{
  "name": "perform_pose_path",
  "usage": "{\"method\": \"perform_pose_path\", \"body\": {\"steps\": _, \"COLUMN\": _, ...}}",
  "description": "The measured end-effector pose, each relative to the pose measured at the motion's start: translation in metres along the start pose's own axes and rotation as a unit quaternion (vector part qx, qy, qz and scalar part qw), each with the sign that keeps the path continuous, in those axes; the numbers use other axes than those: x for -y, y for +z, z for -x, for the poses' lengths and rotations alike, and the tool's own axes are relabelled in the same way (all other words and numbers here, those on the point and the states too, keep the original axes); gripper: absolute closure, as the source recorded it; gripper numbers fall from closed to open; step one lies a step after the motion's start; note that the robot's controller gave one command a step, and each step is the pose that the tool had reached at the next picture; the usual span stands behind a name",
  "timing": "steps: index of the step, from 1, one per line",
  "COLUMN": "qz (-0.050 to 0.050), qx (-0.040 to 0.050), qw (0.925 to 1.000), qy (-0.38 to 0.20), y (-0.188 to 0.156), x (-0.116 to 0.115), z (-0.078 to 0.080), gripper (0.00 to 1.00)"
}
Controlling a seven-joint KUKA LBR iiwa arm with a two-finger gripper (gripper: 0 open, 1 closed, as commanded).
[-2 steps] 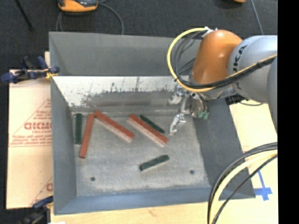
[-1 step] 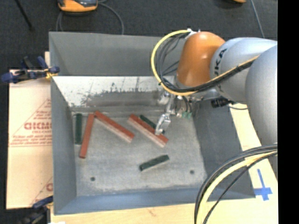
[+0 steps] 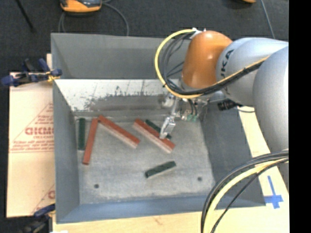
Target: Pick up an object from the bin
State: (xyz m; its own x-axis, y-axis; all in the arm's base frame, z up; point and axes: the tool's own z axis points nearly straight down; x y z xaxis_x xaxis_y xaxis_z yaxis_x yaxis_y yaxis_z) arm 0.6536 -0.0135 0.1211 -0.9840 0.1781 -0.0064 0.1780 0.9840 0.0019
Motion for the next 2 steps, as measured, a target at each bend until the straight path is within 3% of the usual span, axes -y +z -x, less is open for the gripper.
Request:
{"method": "perform_pose_path", "body": {"steps": 1, "qz": 0.000, "qx": -0.0041, "qw": 0.9995, "qy": 0.033, "y": 0.0441, "x": -0.0038, "z": 0.0013, "gripper": 0.00}}
{"method": "perform_pose_path", "body": {"steps": 2, "qz": 0.000, "qx": 0.0011, "qw": 0.9995, "qy": 0.033, "y": 0.0359, "x": -0.0024, "z": 0.0023, "gripper": 1.00}}
